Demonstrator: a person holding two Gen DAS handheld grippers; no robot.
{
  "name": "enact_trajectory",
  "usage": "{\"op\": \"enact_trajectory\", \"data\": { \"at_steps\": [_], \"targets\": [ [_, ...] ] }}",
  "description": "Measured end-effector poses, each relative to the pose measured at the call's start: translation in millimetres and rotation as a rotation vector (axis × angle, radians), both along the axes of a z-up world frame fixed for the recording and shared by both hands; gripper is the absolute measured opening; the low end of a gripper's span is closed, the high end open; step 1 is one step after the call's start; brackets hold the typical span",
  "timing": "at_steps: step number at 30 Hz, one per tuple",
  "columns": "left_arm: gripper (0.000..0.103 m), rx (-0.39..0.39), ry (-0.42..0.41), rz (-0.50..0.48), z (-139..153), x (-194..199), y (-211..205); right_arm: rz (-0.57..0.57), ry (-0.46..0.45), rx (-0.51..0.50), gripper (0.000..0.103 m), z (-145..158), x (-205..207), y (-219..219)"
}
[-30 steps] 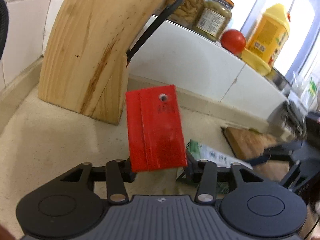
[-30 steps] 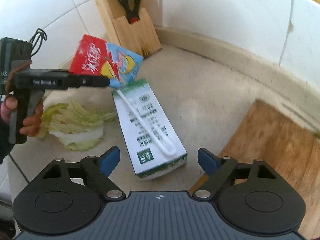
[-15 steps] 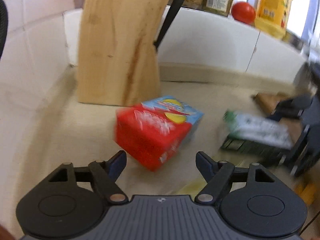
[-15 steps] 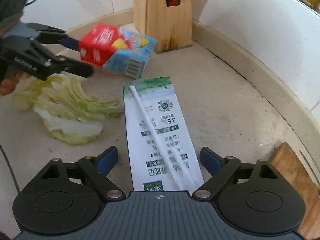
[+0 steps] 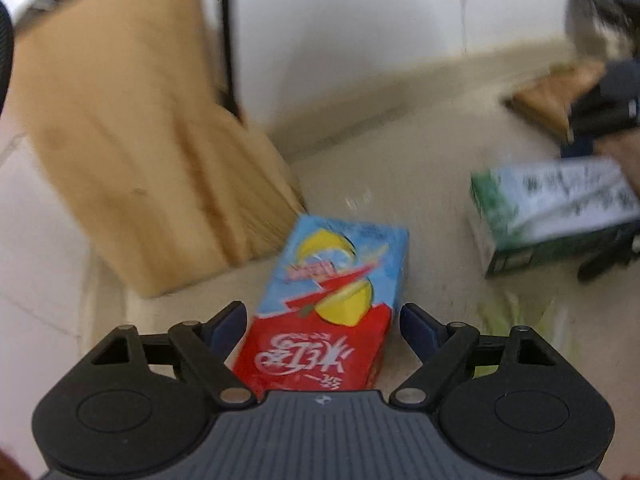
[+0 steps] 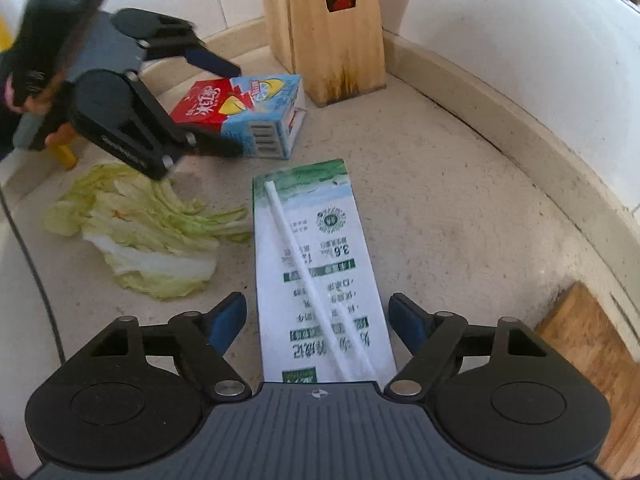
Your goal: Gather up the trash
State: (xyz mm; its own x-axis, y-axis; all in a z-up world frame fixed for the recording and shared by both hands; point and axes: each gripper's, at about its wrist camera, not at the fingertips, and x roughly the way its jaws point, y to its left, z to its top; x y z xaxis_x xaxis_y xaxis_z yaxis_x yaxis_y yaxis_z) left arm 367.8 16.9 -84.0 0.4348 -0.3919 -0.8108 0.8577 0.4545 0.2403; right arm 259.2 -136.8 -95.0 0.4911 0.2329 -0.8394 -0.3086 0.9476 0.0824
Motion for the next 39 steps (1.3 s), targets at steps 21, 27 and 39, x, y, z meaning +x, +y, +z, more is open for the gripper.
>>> {"op": "enact_trajectory", "data": {
  "at_steps": [21,27,39],
  "targets": [
    [0.086,-0.142,0.17,0.255,-4.7,-7.9,16.6,-0.156,-0.003,0.042,0.088,0.3,-1.9,-8.4],
    [0.065,-0.198,0.172,0.271,-5.8,-13.1,13.7,-0.15,-0.063,-0.011,0.068,0.4,-10.2,-0.3],
    [0.064,-0.293,0.145,0.256,47.9,-52.7,0.8,-0.206,-0.12,0.138,0.061,38.5,-39.3,-3.9]
  ]
}}
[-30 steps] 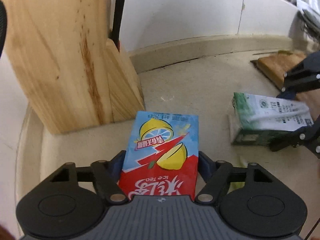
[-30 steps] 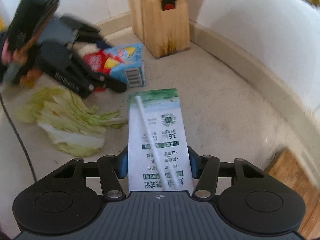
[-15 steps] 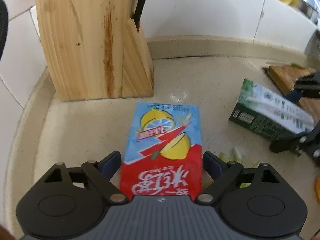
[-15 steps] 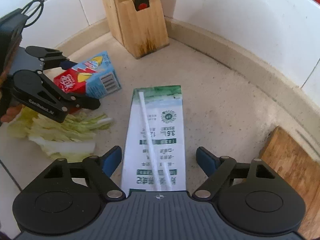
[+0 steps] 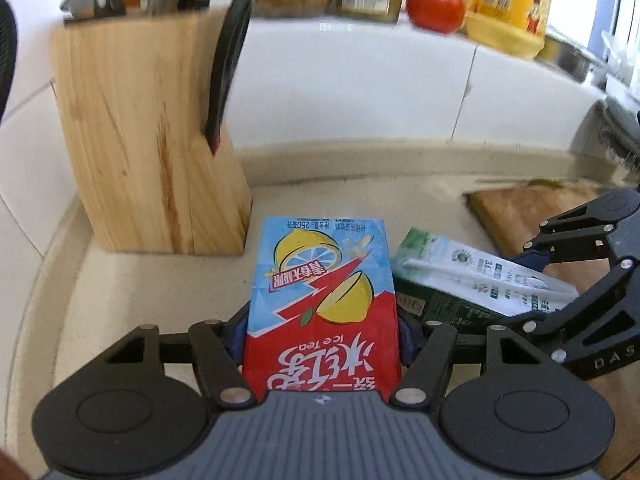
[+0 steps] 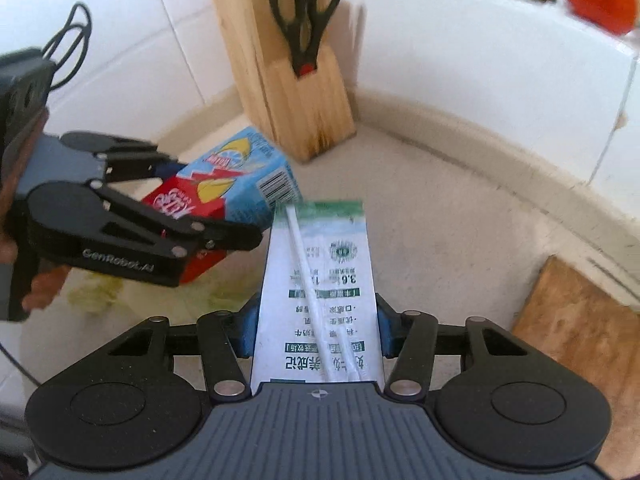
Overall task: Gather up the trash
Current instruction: 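Lift and carry both cartons away from the counter toward the bin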
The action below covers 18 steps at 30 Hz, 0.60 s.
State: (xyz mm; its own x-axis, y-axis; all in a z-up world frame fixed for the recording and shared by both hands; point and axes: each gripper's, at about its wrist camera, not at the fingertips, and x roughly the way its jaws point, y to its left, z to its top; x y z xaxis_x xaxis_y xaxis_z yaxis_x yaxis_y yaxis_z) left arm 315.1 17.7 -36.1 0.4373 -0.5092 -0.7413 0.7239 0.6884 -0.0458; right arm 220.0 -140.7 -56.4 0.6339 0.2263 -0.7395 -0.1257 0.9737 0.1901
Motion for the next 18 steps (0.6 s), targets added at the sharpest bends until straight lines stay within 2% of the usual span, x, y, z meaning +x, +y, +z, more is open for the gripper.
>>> {"op": "enact_trajectory", "data": {
  "at_steps": [10,18],
  "targets": [
    [0.064,-0.046,-0.086,0.055,47.3,-42.4,11.8,-0.043,-0.09,0.044,0.061,32.5,-50.5,-5.9],
    [0.064,-0.05,-0.126,0.078,63.2,-87.7,15.4,-0.056,-0.116,0.144,0.061,33.6,-87.5,-5.4]
  ]
}}
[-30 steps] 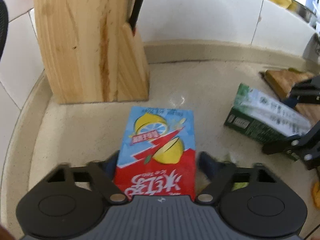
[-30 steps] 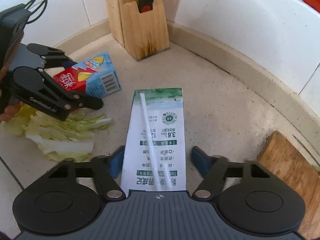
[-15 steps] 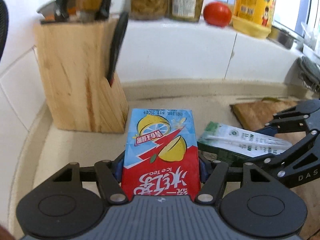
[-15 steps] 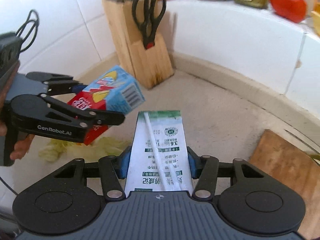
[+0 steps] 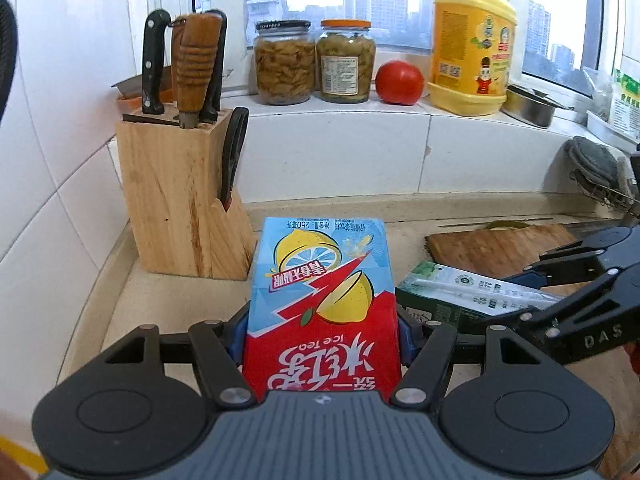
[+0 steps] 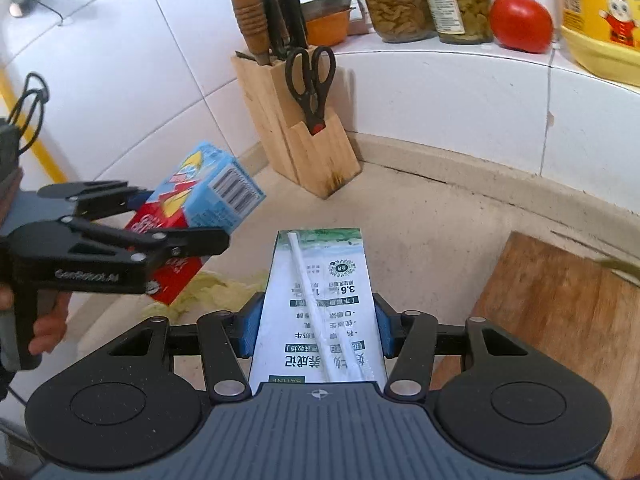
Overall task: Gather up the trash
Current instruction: 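Lift and carry both cartons away from the counter toward the bin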
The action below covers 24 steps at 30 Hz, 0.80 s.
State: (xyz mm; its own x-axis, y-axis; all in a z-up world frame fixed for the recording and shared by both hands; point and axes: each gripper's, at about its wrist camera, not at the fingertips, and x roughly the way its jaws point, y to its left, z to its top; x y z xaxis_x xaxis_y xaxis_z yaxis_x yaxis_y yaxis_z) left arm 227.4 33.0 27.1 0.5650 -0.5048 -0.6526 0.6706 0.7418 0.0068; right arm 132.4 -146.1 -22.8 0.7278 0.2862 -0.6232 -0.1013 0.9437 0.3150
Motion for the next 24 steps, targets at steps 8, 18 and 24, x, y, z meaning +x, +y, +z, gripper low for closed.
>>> {"op": "enact_trajectory", "data": {
  "at_steps": [8,18,24],
  "targets": [
    [0.064,0.008,-0.006,0.055,-0.8,-27.3,5.4,0.021,-0.015,0.009,0.061,-1.6,-13.4,2.5],
    [0.064,0.039,-0.018,0.111,-8.4,-51.8,4.2,0.03,-0.027,0.022,0.061,-5.7,-31.6,0.6],
    [0.064,0.057,-0.032,0.143,-11.6,-66.5,1.1,0.019,-0.036,0.03,0.061,-8.7,-42.4,-5.2]
  ]
}}
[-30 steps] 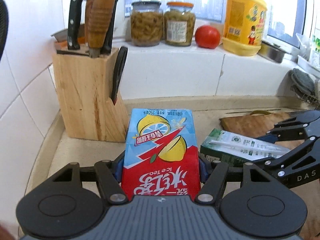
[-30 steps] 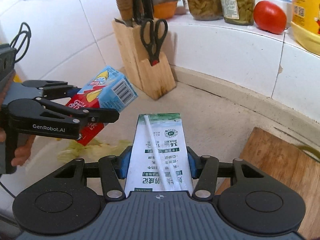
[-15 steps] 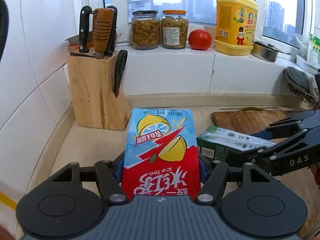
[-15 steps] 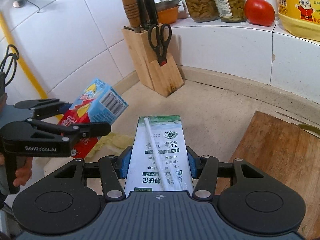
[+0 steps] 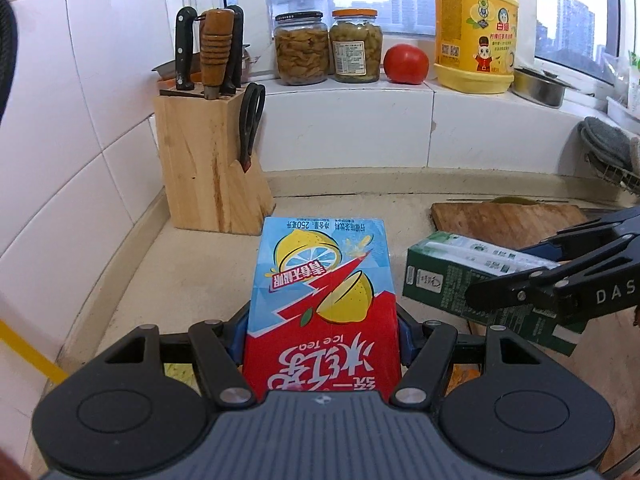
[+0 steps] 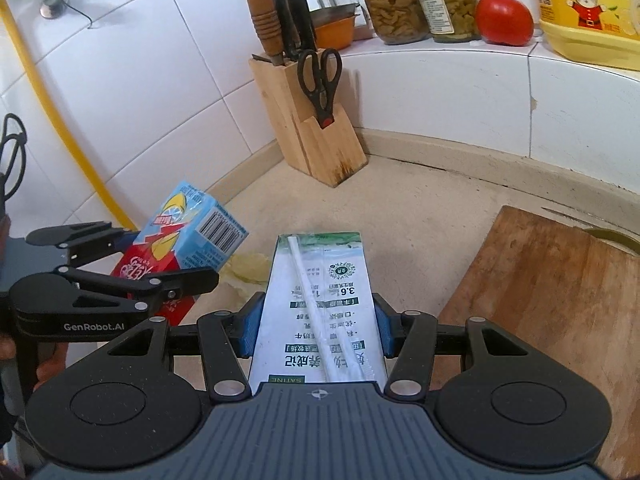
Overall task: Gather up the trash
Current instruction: 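Lift and carry both cartons away from the counter toward the bin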
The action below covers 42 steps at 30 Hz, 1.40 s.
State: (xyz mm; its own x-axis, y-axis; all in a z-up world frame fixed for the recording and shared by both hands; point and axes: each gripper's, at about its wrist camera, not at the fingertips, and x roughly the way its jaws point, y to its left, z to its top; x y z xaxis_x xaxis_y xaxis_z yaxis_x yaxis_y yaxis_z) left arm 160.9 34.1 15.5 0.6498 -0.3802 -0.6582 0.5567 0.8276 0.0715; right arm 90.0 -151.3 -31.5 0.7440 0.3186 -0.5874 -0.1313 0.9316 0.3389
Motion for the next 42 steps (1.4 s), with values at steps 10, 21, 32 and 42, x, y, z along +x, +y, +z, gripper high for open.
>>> {"op": "enact_trajectory", "data": {
  "at_steps": [10,21,32,42],
  "targets": [
    [0.064,0.015,-0.005,0.04,-3.1,-16.3,-3.0,0.005,-0.011,-0.013,0.061,-3.8,-13.5,-5.4],
    [0.064,0.053,-0.044,0.141,-5.9,-43.5,5.4,0.088,-0.019,-0.03,0.061,-5.2,-18.0,10.0],
    [0.064,0.073,-0.052,0.237,-9.1,-71.5,44.2,0.162,-0.017,-0.039,0.061,-4.2,-17.2,46.9],
    [0.064,0.092,-0.054,0.291,-10.2,-101.7,84.3,0.226,0.004,-0.042,0.061,-5.1,-24.4,94.0]
  ]
}}
